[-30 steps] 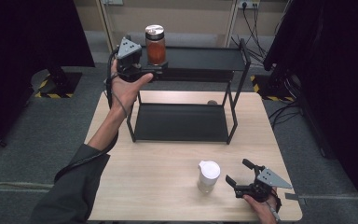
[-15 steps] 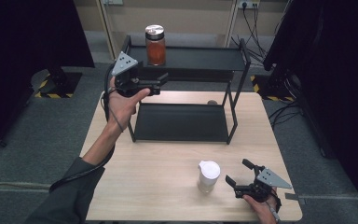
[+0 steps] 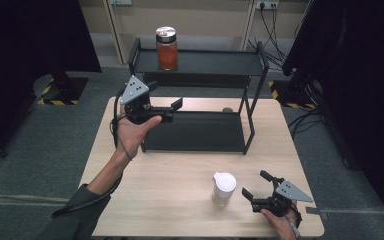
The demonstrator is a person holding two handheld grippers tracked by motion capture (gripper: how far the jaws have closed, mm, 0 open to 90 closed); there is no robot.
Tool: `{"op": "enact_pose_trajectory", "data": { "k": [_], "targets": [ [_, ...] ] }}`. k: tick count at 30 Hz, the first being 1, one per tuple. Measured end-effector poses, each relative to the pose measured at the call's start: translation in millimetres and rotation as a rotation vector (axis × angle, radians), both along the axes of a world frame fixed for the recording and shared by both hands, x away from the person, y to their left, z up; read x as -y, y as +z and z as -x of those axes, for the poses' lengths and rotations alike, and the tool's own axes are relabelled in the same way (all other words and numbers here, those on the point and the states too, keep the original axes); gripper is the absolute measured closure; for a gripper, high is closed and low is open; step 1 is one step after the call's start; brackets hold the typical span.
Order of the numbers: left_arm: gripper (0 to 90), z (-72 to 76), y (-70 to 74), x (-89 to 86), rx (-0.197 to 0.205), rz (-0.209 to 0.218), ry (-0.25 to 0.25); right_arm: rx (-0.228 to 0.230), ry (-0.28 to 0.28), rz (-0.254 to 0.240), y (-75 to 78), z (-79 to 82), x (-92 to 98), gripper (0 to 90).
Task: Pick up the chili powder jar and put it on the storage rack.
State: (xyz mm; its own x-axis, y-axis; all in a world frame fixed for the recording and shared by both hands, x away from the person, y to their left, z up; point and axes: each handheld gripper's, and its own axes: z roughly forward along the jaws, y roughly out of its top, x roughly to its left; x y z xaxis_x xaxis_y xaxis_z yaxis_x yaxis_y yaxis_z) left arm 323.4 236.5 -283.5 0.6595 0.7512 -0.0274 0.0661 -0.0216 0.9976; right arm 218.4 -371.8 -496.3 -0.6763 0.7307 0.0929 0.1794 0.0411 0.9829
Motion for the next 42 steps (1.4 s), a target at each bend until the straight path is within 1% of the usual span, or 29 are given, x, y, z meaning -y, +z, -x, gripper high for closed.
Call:
{"op": "enact_pose_trajectory", "data": {
  "k": [1, 2, 4, 7, 8, 10, 11, 15, 21, 24, 29, 33, 36, 42],
  "targets": [
    [0.5, 2.8, -4.8, -1.5, -0.005, 0.005, -0.009, -0.002, 0.000, -0.001, -0.1, -0.1, -0.1, 0.4],
    [0.5, 2.8, -4.8, -1.5, -0.005, 0.005, -0.009, -0.001, 0.000, 0.000, 0.1, -0.1, -0.2, 0.4],
    [0.5, 6.6, -11.2, -3.5, -0.007, 0.007, -0.014, 0.000, 0.001, 0.001, 0.0, 0.0, -0.2, 0.4],
    [0.5, 9.7, -17.9, -6.2, -0.001, -0.001, -0.020, -0.001, 0.000, 0.000, 0.0, 0.0, -0.2, 0.4],
    [0.5, 10.7, -22.4, -7.7, -0.008, 0.003, -0.023, -0.001, -0.001, 0.000, 0.0, 0.0, -0.1, 0.4],
    [0.5, 11.1, -23.6, -8.1, -0.010, 0.003, -0.023, -0.001, -0.001, 0.001, 0.1, -0.1, -0.2, 0.4],
    [0.5, 12.8, -28.2, -9.1, -0.012, 0.002, -0.026, -0.001, -0.001, 0.000, 0.0, 0.0, -0.2, 0.4],
    [0.5, 16.6, -38.7, -11.1, -0.008, -0.003, -0.034, -0.001, -0.001, 0.001, 0.1, -0.1, -0.1, 0.4],
    [0.4, 20.5, -56.1, -13.8, -0.031, 0.002, -0.050, -0.004, -0.002, -0.002, 0.1, 0.2, -0.2, 0.4],
    [0.5, 23.8, -63.9, -13.7, -0.036, 0.008, -0.061, -0.001, -0.001, 0.002, 0.2, 0.0, -0.2, 0.4],
    [0.5, 30.7, -74.4, -11.8, -0.025, 0.002, -0.073, -0.001, 0.000, 0.001, 0.1, 0.0, -0.2, 0.4],
    [0.5, 36.3, -83.4, -11.0, -0.028, 0.008, -0.086, -0.002, -0.001, 0.002, 0.1, 0.0, -0.3, 0.4],
    [0.6, 41.1, -90.4, -10.6, -0.032, 0.009, -0.094, -0.001, 0.000, 0.003, 0.2, 0.0, -0.5, 0.4],
    [0.7, 48.7, -103.9, -10.3, -0.055, 0.017, -0.110, -0.001, 0.000, 0.002, 0.1, 0.1, -0.6, 0.4]
  ]
}}
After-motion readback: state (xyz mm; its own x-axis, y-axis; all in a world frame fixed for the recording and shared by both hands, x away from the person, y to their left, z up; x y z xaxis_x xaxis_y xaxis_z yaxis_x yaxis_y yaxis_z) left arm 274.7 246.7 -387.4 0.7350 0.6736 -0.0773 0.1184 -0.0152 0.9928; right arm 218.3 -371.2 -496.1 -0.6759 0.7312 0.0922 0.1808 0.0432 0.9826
